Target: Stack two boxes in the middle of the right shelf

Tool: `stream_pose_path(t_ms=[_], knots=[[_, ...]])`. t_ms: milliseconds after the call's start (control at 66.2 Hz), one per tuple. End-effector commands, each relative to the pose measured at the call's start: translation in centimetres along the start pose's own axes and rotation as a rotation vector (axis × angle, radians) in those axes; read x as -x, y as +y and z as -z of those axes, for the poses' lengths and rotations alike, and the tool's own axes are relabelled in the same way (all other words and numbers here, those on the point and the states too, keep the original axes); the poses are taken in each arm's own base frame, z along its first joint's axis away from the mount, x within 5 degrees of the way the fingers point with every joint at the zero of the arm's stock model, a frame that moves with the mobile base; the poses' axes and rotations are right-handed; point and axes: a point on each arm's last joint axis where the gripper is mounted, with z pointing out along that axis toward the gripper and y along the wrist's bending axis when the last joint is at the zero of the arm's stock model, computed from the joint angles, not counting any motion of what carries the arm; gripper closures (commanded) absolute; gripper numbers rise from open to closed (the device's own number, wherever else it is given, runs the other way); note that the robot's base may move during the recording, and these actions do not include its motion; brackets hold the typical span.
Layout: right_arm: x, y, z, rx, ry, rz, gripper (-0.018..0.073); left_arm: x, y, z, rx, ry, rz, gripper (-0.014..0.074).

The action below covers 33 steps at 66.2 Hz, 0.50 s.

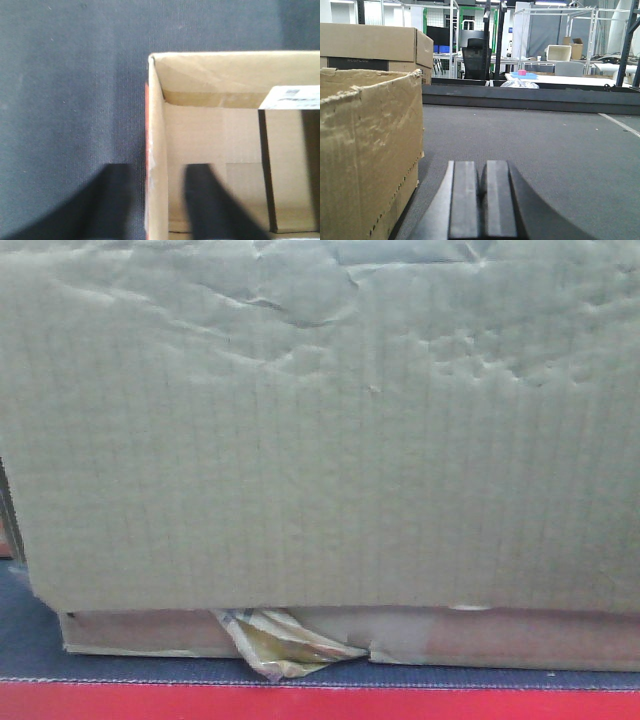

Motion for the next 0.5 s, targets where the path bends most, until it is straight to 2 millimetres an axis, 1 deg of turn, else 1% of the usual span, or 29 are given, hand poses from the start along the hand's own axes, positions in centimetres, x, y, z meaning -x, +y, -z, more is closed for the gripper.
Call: stream_pose_path(t_ms=[0, 136, 227, 287, 348, 393, 423, 438, 484], knots=[[0.2, 0.0, 0.0, -0.005, -0.019, -0.005, 0.0722, 0.2, 0.1, -1.0, -0.006, 0.026, -0.002, 0.0258], [0.2, 0.0, 0.0, -0.005, -0.019, -0.005, 0.0722, 0.3, 0.3, -3.4, -0.019, 0.091, 0.001, 0.0252], [0.2, 0.0, 0.0, -0.005, -0.019, -0.005, 0.0722, 0.3, 0.4, -5.1, -0.026, 0.133, 0.003, 0.0284], [0.2, 0.0, 0.0, -0.005, -0.019, -0.005, 0.0722, 0.3, 0.4, -5.9, -0.031, 0.153, 0.004, 0.0321], [0.2, 0.0, 0.0, -0.005, -0.019, -0.005, 0.0722, 0.3, 0.4, -6.4, -0.033, 0.166, 0.004, 0.0382], [0.2, 0.0, 0.0, -0.005, -0.019, -0.005, 0.0722, 0.3, 0.4, -6.6, -0.034, 0.171, 0.005, 0.0447], [0.2, 0.0, 0.0, -0.005, -0.019, -0.005, 0.0722, 0.3, 0.4, -6.6, -0.034, 0.170, 0.005, 0.0498], [0.2, 0.0, 0.0, -0.005, -0.019, -0.005, 0.0722, 0.3, 0.4, -6.6, -0.034, 0.170, 0.005, 0.0540], [0.2, 0.0, 0.0, -0.005, -0.019, -0.005, 0.0722, 0.3, 0.4, -6.6, -0.034, 0.170, 0.005, 0.0630]])
